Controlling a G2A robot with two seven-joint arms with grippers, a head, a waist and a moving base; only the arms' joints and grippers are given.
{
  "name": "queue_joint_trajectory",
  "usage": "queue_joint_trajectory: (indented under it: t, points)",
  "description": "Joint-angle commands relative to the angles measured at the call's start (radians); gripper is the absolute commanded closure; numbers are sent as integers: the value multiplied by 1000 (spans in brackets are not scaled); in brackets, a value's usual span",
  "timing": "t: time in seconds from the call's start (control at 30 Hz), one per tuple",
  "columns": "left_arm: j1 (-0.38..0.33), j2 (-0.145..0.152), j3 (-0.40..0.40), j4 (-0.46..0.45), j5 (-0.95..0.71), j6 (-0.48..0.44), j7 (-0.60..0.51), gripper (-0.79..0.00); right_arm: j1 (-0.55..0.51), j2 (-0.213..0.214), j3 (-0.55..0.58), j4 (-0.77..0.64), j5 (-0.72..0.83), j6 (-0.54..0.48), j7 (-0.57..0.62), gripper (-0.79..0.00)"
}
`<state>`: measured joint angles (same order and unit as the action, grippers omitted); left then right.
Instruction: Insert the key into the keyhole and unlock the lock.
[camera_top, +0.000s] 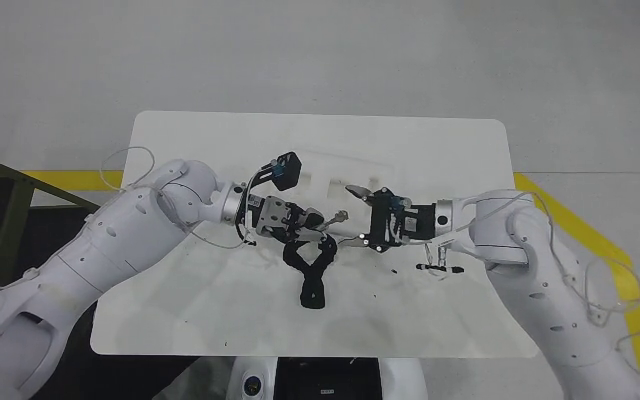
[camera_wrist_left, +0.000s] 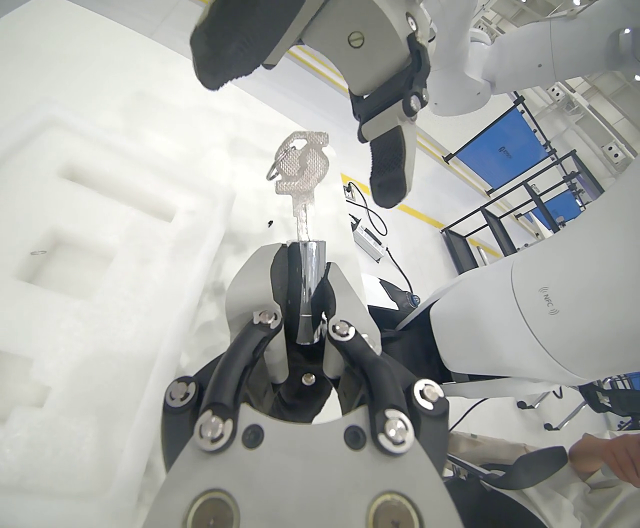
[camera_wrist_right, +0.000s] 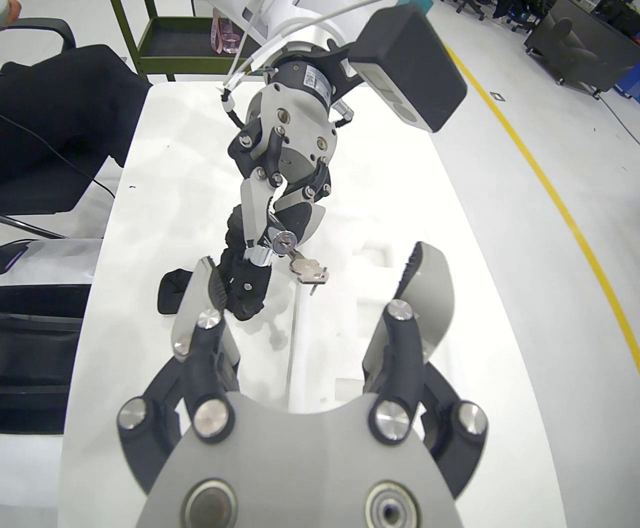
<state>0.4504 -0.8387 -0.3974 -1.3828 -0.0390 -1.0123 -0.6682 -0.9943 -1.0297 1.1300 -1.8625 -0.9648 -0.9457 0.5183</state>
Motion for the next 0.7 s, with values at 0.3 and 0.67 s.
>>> queue_joint_trajectory:
  t: [0.3,0.67]
  points:
    - [25,-7,-47,-1,0,0,-42,0,14,0,-27,1,-42,-4,-40,-296]
    - [53,-10,-92,-16,6,0,-65,0,28,0,-48,14,-39,18,-45,-83]
